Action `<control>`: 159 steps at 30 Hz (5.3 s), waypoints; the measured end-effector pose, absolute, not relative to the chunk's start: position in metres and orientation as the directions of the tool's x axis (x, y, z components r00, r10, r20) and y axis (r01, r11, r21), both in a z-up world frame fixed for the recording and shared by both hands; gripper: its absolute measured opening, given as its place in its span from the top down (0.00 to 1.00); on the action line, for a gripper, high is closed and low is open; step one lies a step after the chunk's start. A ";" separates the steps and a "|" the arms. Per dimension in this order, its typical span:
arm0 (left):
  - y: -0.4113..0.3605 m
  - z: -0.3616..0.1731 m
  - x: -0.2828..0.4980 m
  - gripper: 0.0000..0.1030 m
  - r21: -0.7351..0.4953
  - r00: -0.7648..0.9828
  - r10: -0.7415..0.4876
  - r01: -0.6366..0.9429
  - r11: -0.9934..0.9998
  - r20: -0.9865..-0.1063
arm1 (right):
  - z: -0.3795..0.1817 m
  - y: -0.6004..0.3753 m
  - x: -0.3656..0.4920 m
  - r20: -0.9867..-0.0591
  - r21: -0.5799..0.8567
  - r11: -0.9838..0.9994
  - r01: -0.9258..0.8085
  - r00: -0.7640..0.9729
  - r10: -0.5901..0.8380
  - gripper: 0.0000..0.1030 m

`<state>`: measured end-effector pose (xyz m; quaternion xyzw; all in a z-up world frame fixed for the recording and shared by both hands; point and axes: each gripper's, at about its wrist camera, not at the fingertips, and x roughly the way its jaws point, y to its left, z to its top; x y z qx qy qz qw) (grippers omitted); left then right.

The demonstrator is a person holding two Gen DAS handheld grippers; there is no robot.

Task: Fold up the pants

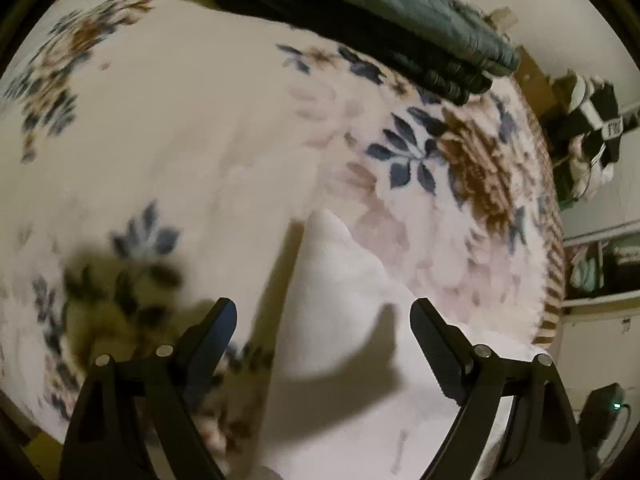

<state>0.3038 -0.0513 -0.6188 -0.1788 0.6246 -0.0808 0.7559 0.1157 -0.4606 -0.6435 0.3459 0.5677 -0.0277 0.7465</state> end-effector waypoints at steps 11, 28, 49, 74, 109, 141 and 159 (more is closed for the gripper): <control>-0.033 -0.642 0.324 0.48 -0.403 0.195 -0.372 -0.157 0.902 -0.908 | -0.684 -0.488 0.123 -0.916 0.397 0.779 0.485 0.255 0.309 0.89; -0.027 -0.614 0.198 0.18 -0.490 0.163 -0.465 -0.183 0.852 -0.870 | -0.686 -0.489 0.007 -0.779 0.603 0.462 0.650 0.354 0.518 0.26; -0.048 -0.661 0.199 0.10 -0.517 0.095 -0.508 -0.154 0.842 -0.856 | -0.738 -0.417 0.048 -0.532 0.819 0.276 0.504 0.485 0.694 0.11; -0.041 -0.518 0.201 0.80 -0.557 0.223 -0.540 -0.020 0.830 -0.812 | -0.608 -0.379 0.067 -0.664 0.748 0.527 0.403 0.475 0.578 0.73; 0.074 -0.594 0.629 0.76 -0.587 0.279 -0.549 -0.075 0.806 -0.788 | -0.611 -0.262 0.552 -0.661 0.737 0.600 0.312 0.519 0.542 0.58; 0.021 -0.451 0.548 0.11 -0.076 0.468 -0.121 0.112 0.991 -0.875 | -0.461 -0.220 0.496 -0.872 -0.027 0.949 0.315 0.456 -0.176 0.00; 0.013 -0.265 0.385 0.11 -0.009 0.618 -0.046 0.062 0.998 -0.785 | -0.252 -0.192 0.333 -0.766 -0.021 0.974 0.225 0.623 -0.160 0.00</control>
